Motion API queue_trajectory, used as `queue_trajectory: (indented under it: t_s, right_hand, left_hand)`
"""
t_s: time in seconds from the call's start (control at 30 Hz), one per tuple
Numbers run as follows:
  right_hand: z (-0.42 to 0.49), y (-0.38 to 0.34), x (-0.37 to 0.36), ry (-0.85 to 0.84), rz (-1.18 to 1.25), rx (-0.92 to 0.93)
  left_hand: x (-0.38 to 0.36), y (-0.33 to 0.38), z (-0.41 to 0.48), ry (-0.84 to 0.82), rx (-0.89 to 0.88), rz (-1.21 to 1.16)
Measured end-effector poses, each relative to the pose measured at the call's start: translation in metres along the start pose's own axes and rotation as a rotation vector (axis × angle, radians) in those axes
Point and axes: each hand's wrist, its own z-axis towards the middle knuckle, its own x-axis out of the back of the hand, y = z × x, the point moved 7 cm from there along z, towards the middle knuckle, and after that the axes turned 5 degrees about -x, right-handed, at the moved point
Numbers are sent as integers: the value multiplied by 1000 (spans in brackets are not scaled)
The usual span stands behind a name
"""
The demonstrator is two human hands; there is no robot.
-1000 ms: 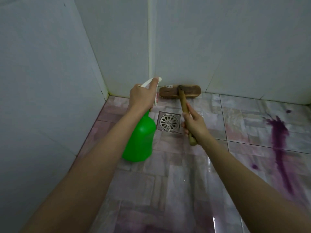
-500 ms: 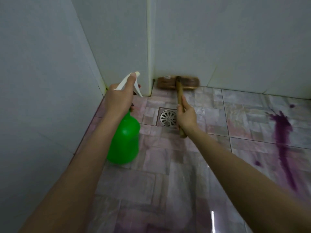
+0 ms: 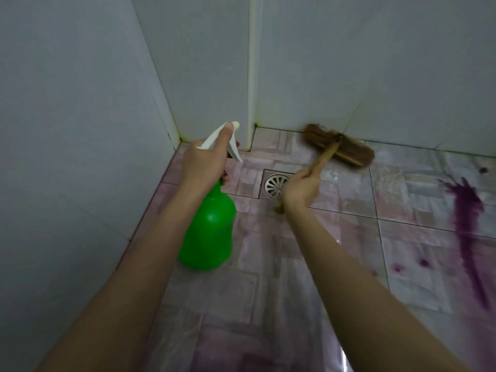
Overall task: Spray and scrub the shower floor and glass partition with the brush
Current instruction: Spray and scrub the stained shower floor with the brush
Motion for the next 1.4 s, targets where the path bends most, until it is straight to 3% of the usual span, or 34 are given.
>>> queue_trajectory:
  t_s: [0.13,0.3,0.53,0.73,0.9,1.07,1.17,1.27,1.4]
  right_hand:
    - [12,-16,-20,-307,-120,169]
    - [7,-17,-11,-222,-102,113]
    - [-11,-27,22,-482,-500,184]
    - [6,-60,-1,-442,-554,223]
    - [-35,-24,60,-534,-581,121]
    - [12,-55,43,-445,-571,208]
    - [-9,-42,95,-502,-718,202]
    - [-38,-21,141,-499,-647,119]
    - [21,-58,112,-417,-772,202]
  left_hand:
    - [3,0,2,10,-13,22]
    - [1,-3,1,-5,-15,0]
    - [4,-8,2,-13,11,13]
    - [-1,-7,-6,-34,-8,28]
    - [0,2,-19,-67,-39,18]
    - [2,10,-28,-49,-38,30]
    - [4,14,-34,-32,-48,38]
    - [0,23,-45,-27,-47,21]
    - [-11,36,-64,-59,-68,12]
